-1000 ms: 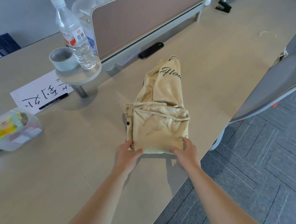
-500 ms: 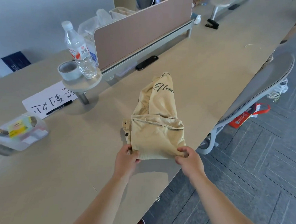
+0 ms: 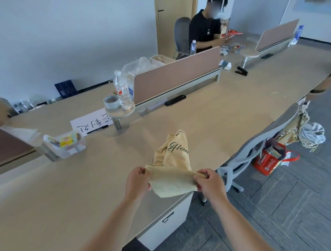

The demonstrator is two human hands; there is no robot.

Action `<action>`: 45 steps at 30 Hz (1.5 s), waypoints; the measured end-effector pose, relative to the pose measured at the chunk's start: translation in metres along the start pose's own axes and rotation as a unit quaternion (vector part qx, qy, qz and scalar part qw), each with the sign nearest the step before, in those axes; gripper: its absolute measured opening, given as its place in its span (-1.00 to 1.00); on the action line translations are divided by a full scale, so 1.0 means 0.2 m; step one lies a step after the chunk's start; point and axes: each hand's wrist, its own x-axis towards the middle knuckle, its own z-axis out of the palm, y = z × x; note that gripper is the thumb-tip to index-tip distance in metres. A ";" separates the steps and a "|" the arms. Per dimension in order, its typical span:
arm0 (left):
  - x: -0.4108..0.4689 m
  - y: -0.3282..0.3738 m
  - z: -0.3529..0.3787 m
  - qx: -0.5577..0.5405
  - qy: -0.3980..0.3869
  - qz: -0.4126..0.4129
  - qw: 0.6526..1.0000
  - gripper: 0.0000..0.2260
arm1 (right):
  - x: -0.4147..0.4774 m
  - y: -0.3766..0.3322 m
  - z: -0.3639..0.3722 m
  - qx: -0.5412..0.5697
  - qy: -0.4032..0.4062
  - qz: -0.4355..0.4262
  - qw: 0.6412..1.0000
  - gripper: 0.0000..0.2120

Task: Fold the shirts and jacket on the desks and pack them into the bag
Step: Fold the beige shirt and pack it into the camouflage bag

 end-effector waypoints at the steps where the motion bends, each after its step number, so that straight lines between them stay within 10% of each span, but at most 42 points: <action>1: 0.00 0.03 0.00 0.002 0.003 0.004 1.000 -0.92 | 0.01 -0.03 -0.01 -0.003 0.000 -0.009 1.000 -0.91; 24: 1.38 0.29 0.37 0.051 0.010 -0.029 0.998 -0.83 | 1.35 -0.41 0.34 -0.075 0.018 0.018 0.997 -0.76; 37: 1.30 0.25 0.67 0.121 -0.133 0.155 0.971 -0.68 | 1.47 -0.20 0.43 -0.214 0.060 -0.111 0.969 -0.57; 45: 1.36 -0.15 0.77 0.110 -0.110 0.177 0.972 -0.60 | 1.52 0.14 0.66 -0.191 -0.100 -0.105 0.971 -0.37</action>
